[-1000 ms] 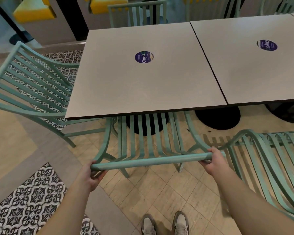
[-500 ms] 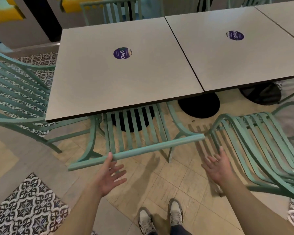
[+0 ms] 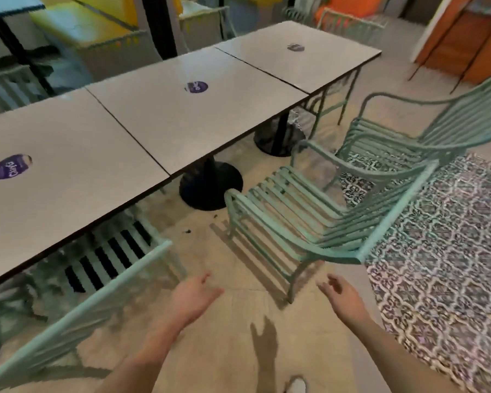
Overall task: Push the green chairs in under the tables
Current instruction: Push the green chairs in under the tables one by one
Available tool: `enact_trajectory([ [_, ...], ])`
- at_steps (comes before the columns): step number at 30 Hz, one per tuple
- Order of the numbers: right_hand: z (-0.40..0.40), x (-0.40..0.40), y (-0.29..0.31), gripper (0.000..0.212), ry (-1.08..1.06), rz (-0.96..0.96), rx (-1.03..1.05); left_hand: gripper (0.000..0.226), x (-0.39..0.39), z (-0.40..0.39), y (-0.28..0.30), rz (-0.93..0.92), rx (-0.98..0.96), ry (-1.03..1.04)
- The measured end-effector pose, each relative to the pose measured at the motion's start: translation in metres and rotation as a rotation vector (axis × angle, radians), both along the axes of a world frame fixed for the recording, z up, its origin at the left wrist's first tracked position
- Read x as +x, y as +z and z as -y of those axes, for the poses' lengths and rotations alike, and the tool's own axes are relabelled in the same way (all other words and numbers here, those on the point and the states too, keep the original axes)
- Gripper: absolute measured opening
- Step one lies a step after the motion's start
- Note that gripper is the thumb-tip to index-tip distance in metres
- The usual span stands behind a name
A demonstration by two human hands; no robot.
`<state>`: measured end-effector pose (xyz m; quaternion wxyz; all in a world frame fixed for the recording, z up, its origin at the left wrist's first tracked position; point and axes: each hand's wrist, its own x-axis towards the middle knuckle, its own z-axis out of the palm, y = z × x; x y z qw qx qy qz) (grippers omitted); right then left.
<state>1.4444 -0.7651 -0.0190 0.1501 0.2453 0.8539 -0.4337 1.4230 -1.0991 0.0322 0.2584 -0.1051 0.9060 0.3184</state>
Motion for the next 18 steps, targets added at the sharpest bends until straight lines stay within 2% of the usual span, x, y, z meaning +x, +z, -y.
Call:
enact_trajectory([
  [2, -0.046, -0.002, 0.011, 0.055, 0.186, -0.028, 0.219, 0.059, -0.023, -0.045, 0.016, -0.090, -0.115, -0.170],
  [6, -0.155, -0.020, 0.039, 0.054, 0.283, -0.172, 0.454, 0.057, -0.074, -0.168, 0.037, -0.287, -0.138, -0.462],
  [9, -0.203, -0.052, 0.060, 0.055, 0.423, -0.289, 0.612, 0.061, -0.099, -0.239, 0.041, -0.356, -0.232, -0.641],
  [13, -0.233, -0.096, 0.076, 0.062, 0.606, -0.377, 0.722, 0.061, -0.125, -0.317, 0.039, -0.396, -0.342, -0.818],
  [18, -0.268, -0.151, 0.065, 0.063, 0.771, -0.387, 0.784, 0.061, -0.162, -0.385, 0.016, -0.349, -0.388, -0.892],
])
